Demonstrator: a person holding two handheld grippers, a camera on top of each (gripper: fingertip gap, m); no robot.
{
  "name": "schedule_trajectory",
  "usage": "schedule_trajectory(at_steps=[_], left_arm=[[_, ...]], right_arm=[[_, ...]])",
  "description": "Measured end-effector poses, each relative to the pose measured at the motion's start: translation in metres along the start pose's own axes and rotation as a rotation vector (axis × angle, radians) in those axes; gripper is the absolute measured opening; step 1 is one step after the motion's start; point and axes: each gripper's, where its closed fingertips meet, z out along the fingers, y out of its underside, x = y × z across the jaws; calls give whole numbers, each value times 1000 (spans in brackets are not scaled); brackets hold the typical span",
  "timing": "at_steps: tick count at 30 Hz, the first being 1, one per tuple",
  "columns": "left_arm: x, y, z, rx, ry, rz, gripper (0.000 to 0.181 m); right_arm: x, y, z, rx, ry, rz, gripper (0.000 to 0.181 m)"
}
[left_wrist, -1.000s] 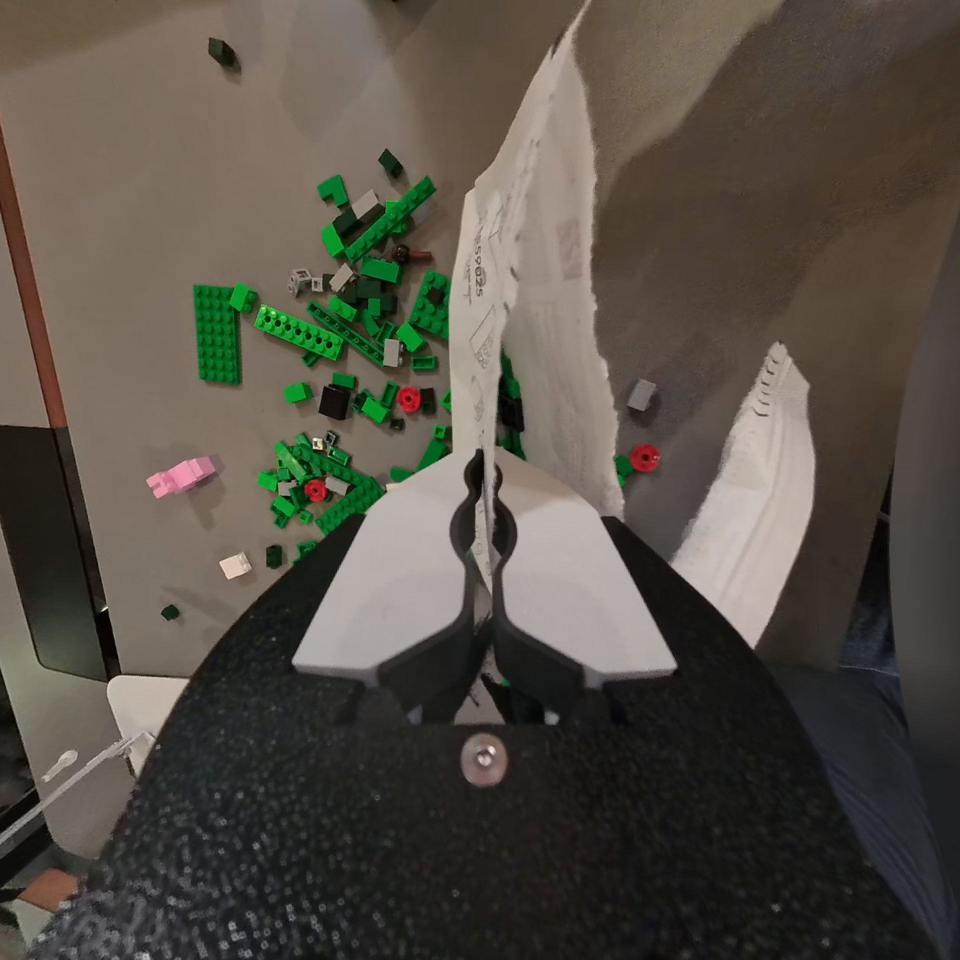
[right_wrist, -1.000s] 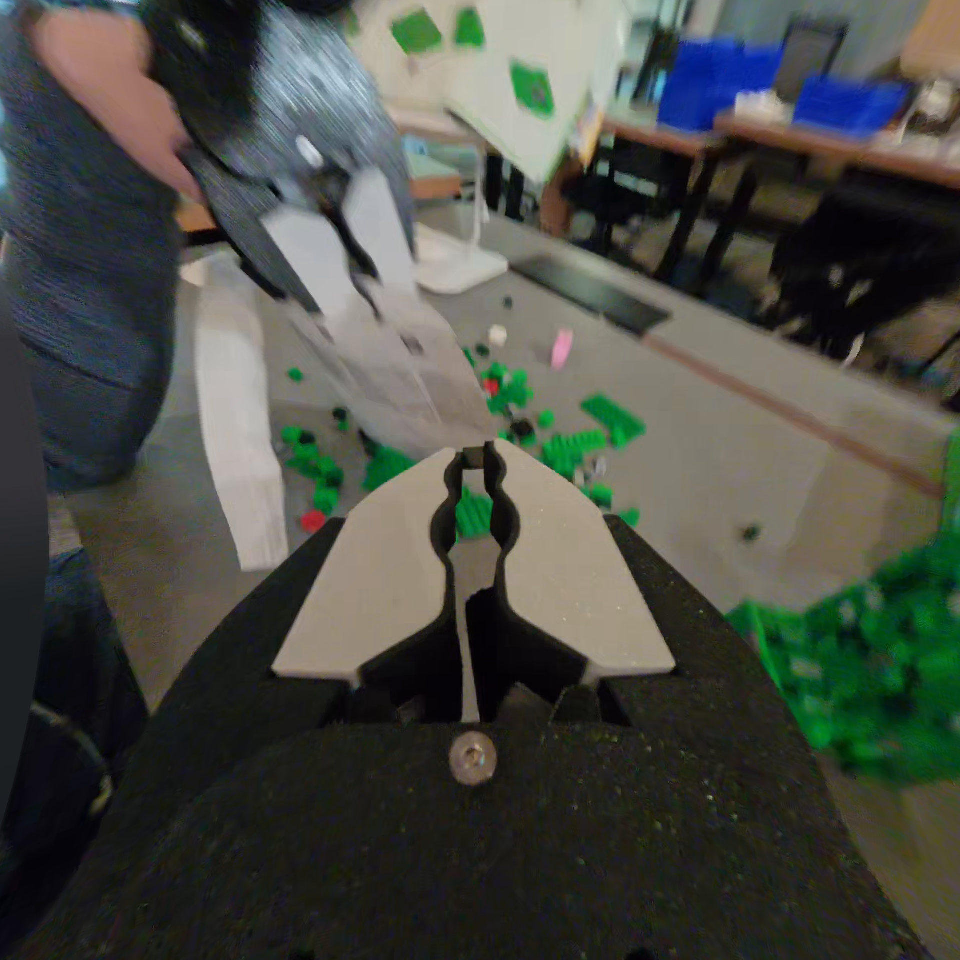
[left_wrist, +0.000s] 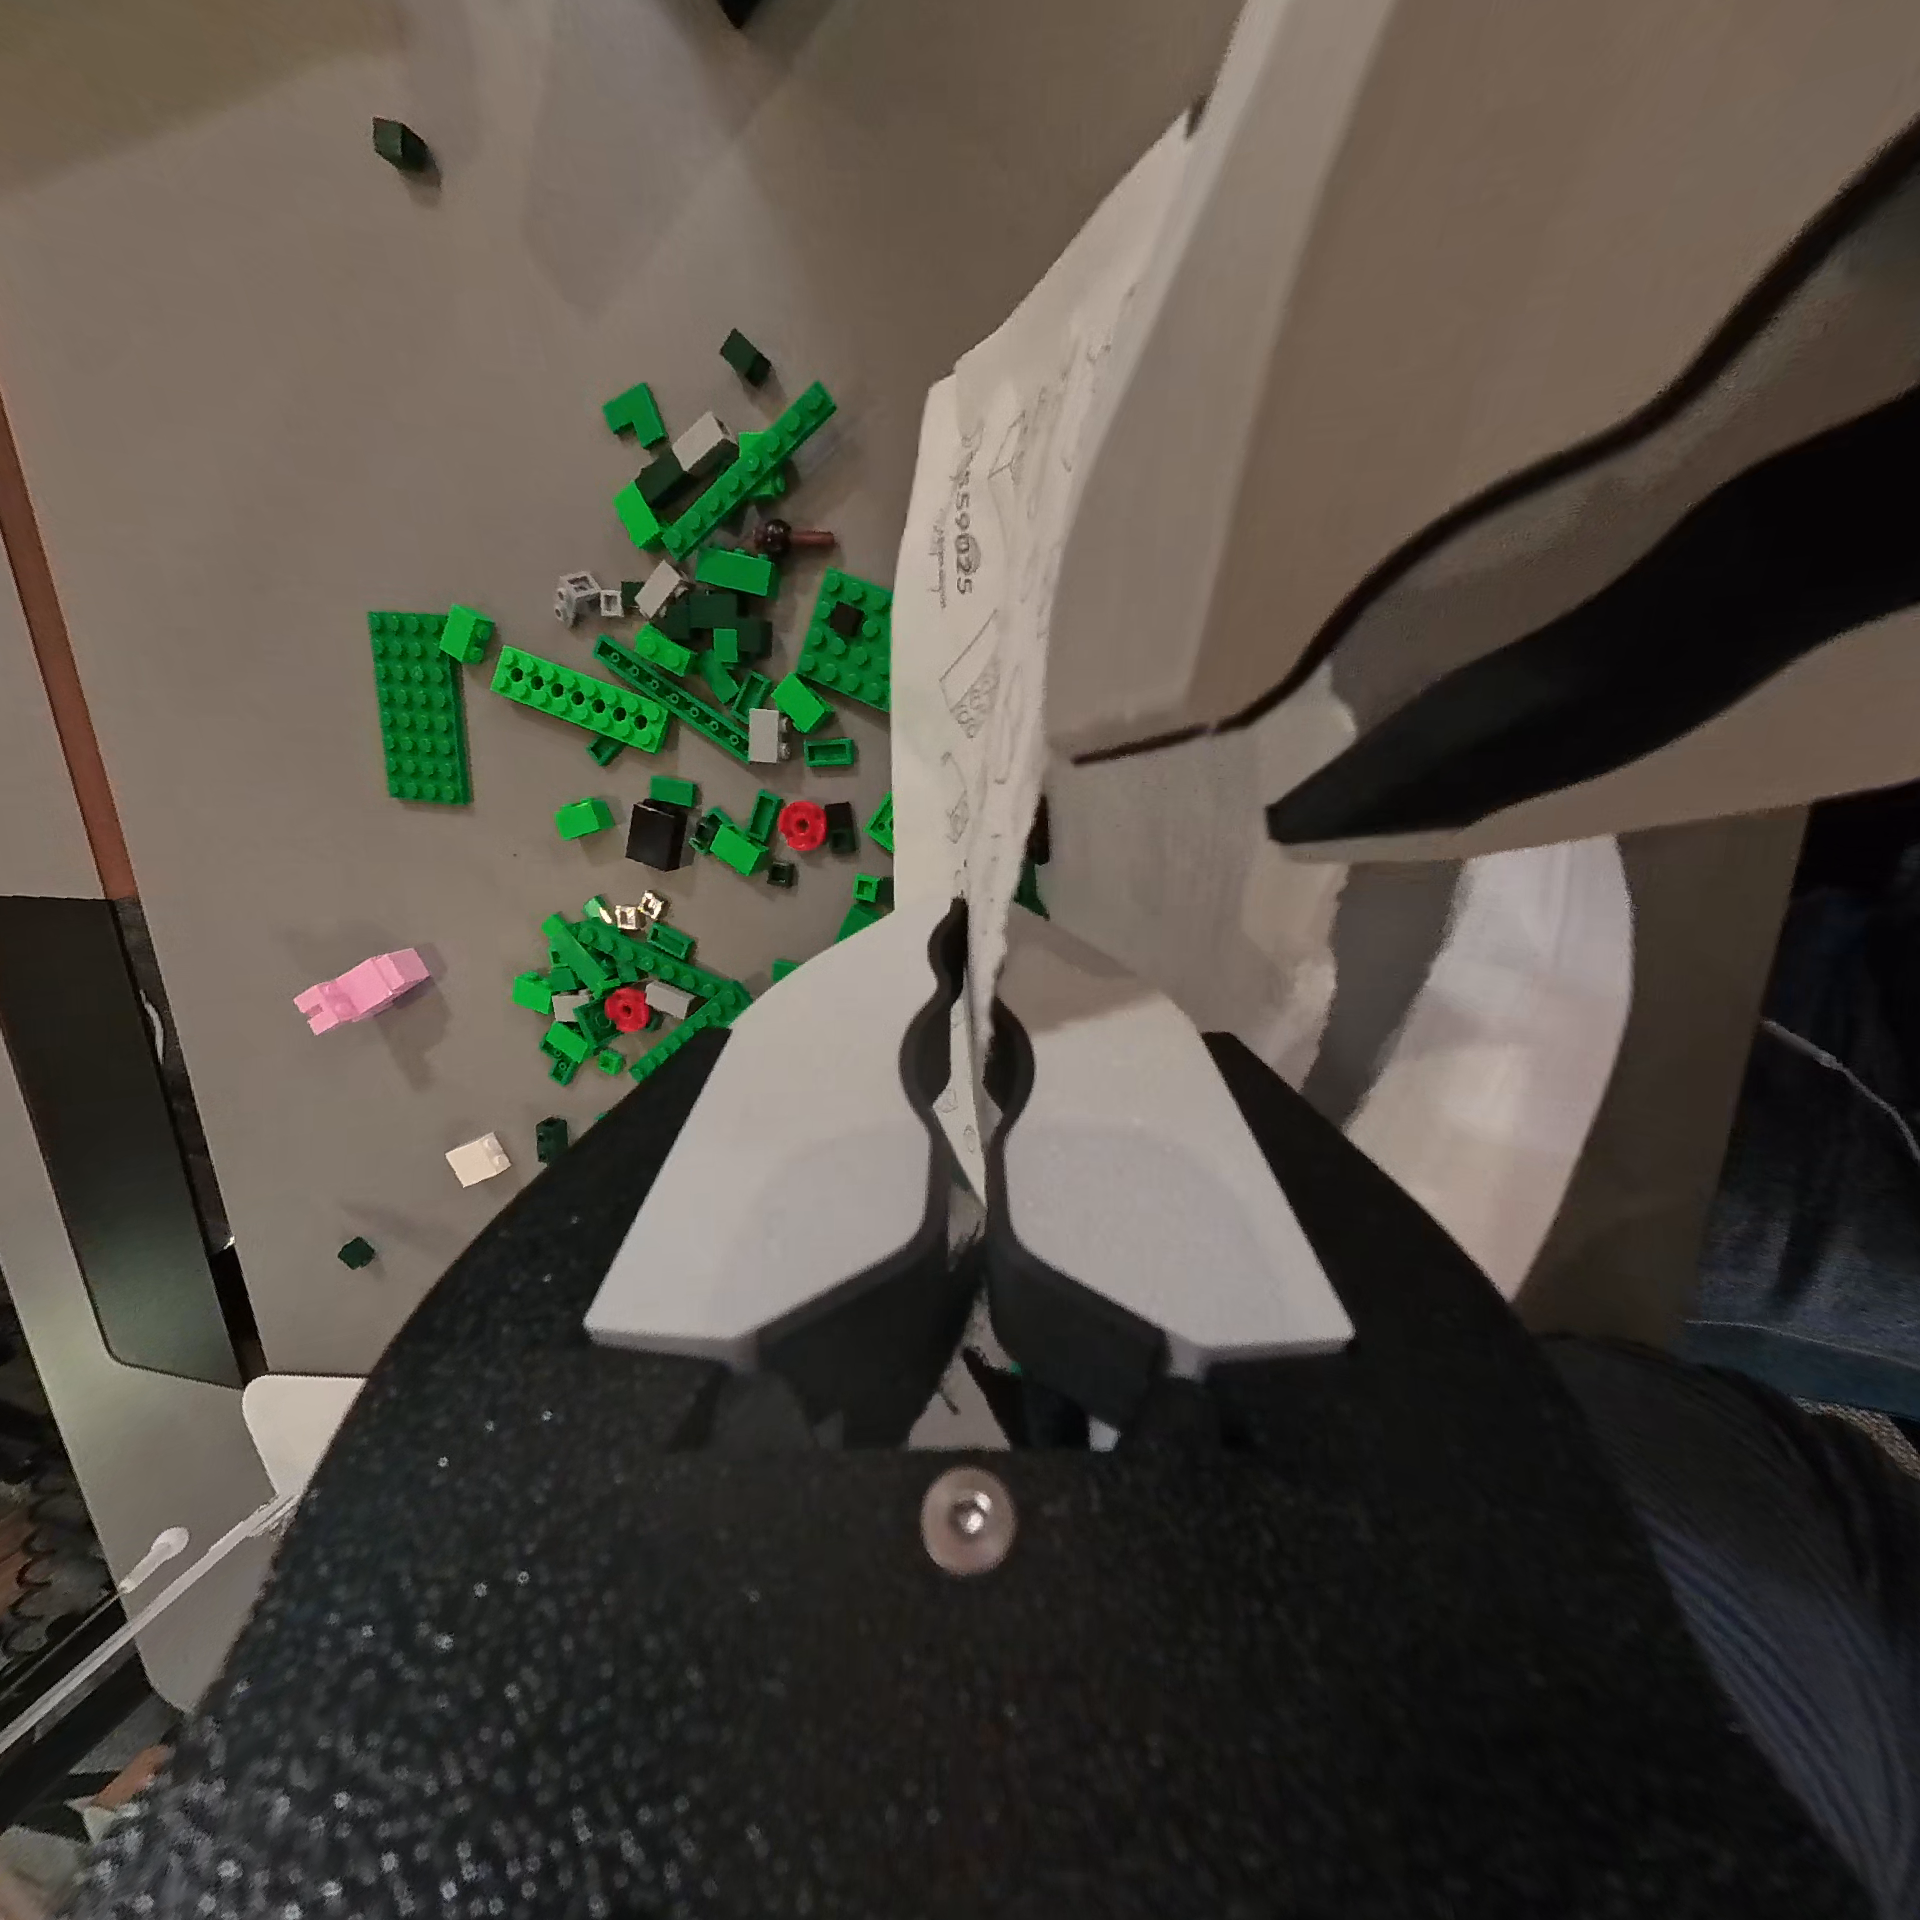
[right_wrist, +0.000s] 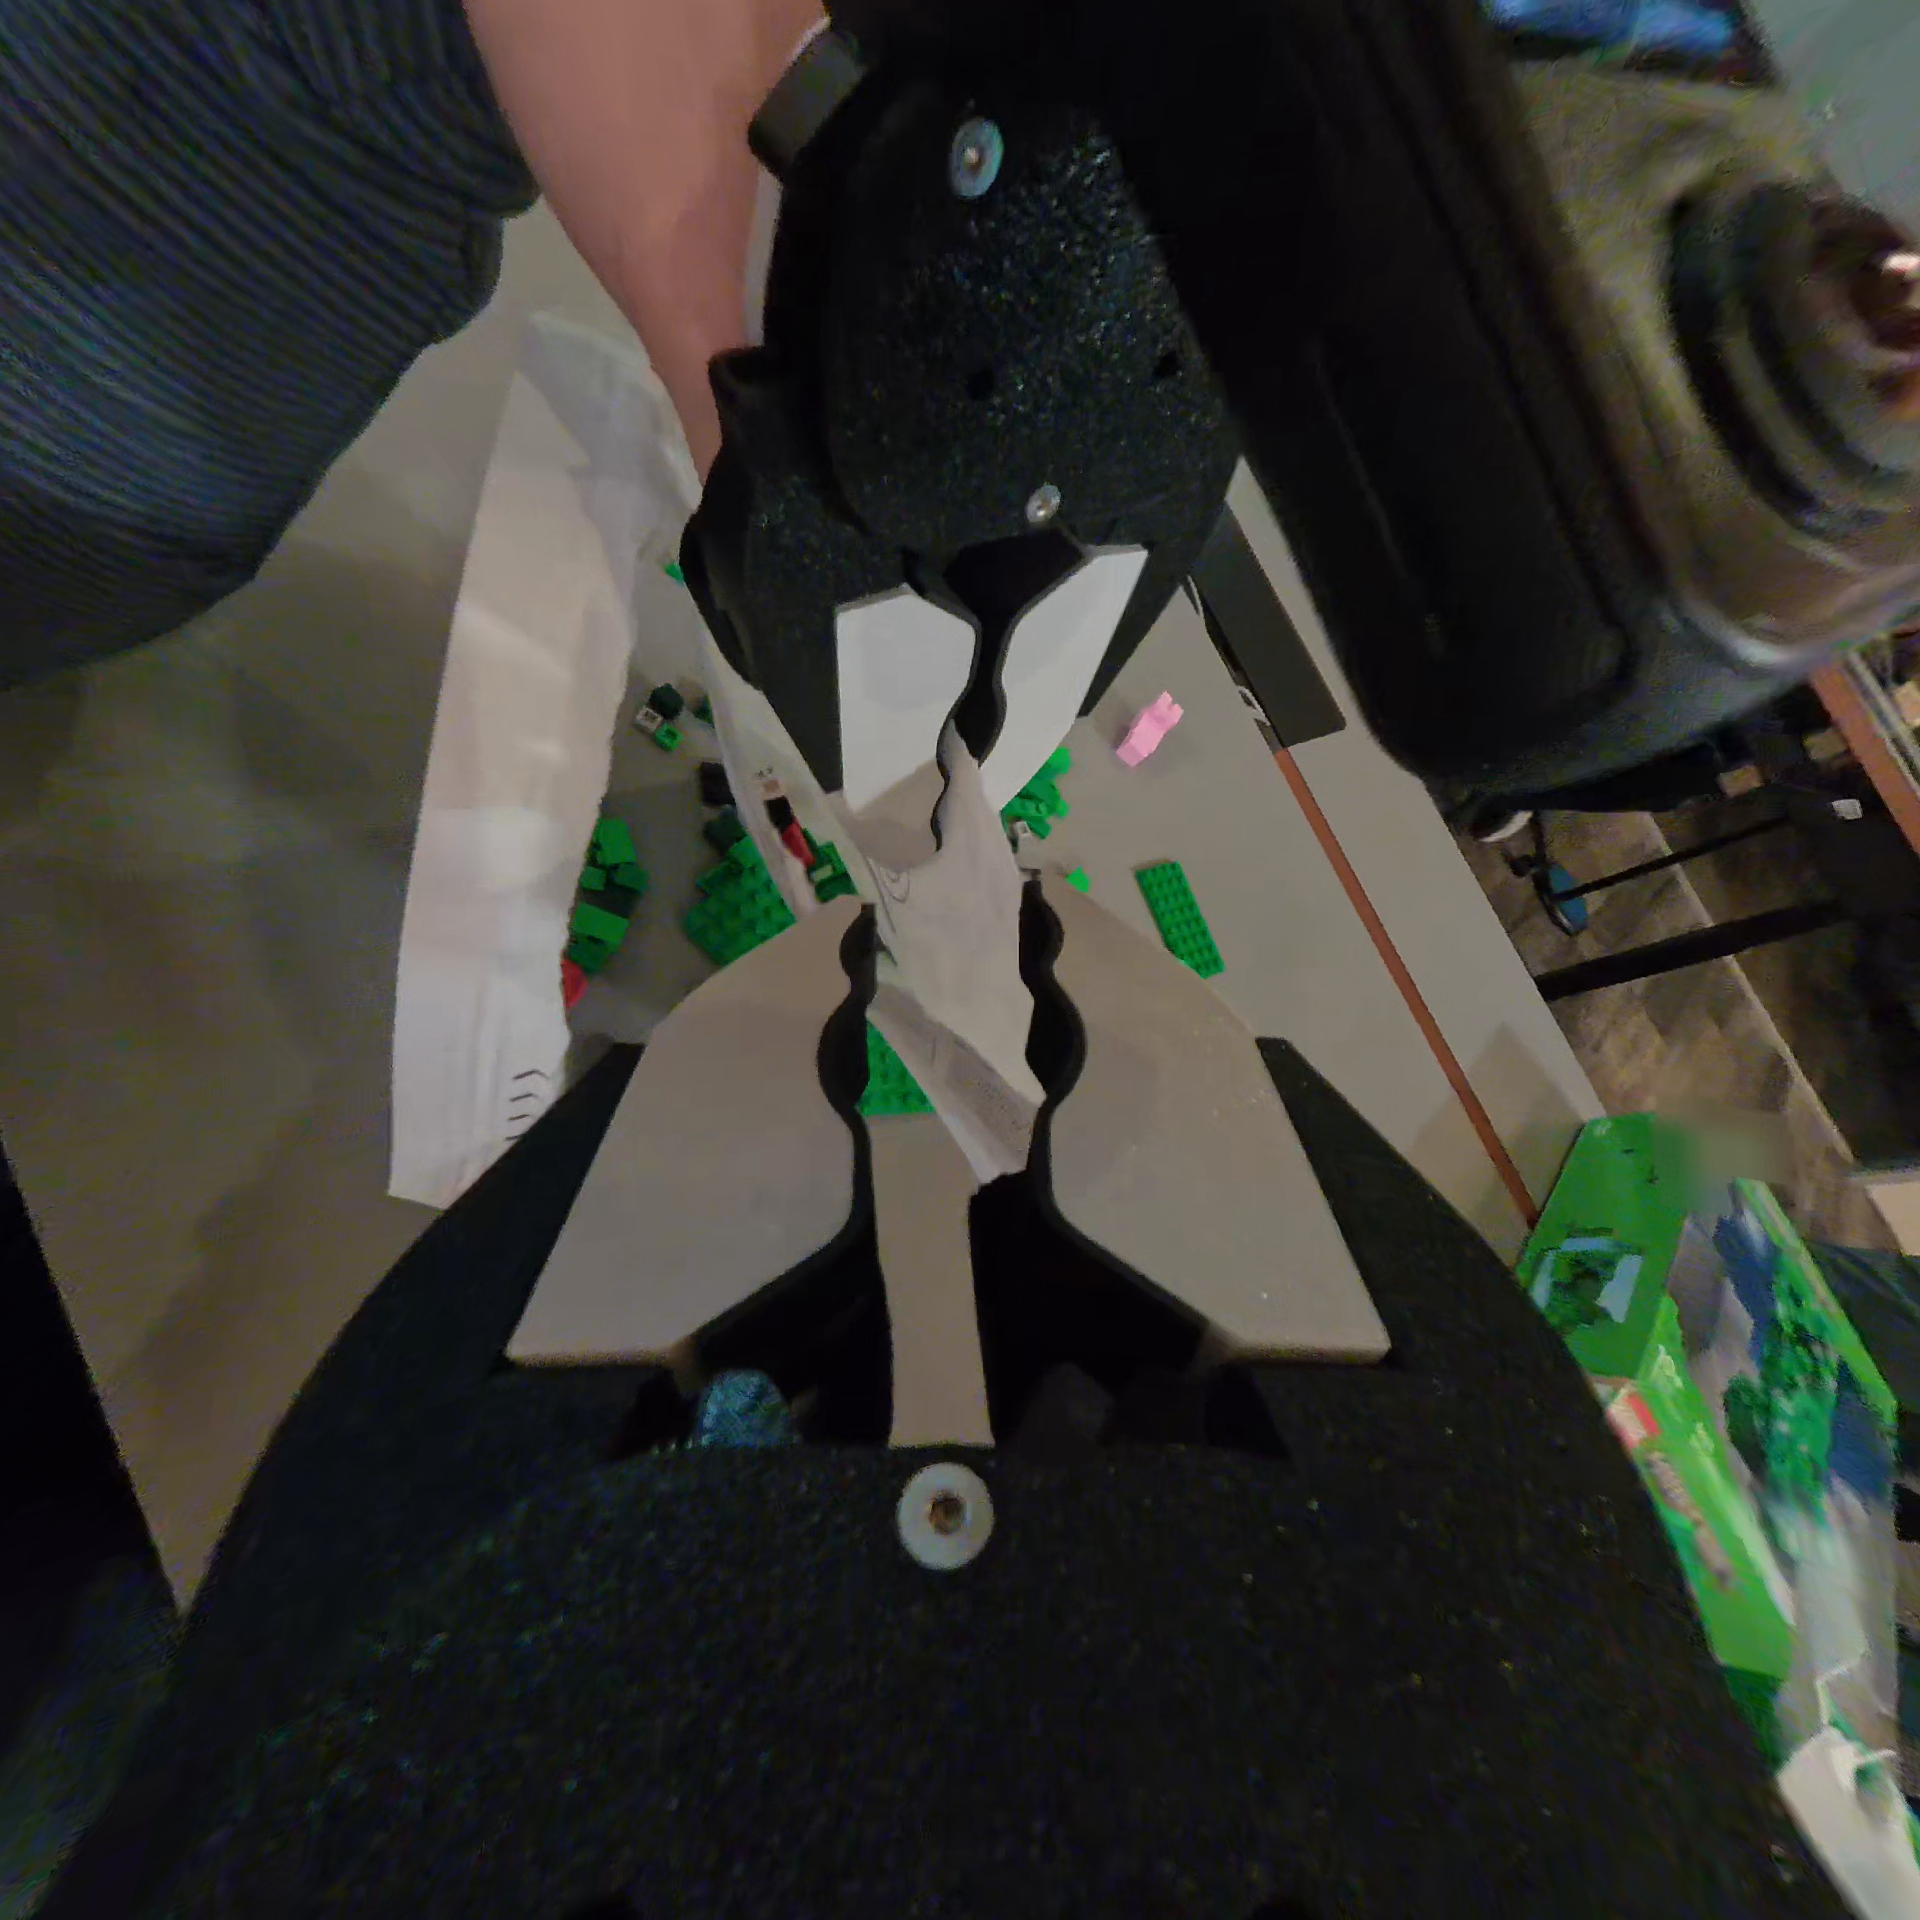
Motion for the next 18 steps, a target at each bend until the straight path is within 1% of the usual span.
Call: schedule_trajectory(at_steps=[1,4,10,14,16,18], left_arm=[[-1,0,0,-2,-2,-1,0],[-2,1,2,-9,-3,-1,0],[-5,5,0,-10,-12,-13,0],[-10,7,-6,11,-44,-3,0],[-17,13,-11,11,-72,-34,0],[-25,24,-14,-5,-94,-76,0]], right_arm=[[0,-1,-3,24,-3,22,27],[3,-2,-20,98,26,92,27],[10,28,-61,143,168,251,25],[13,40,-84,164,234,342,25],[12,42,-96,162,264,345,24],[13,50,-108,129,317,340,24]])
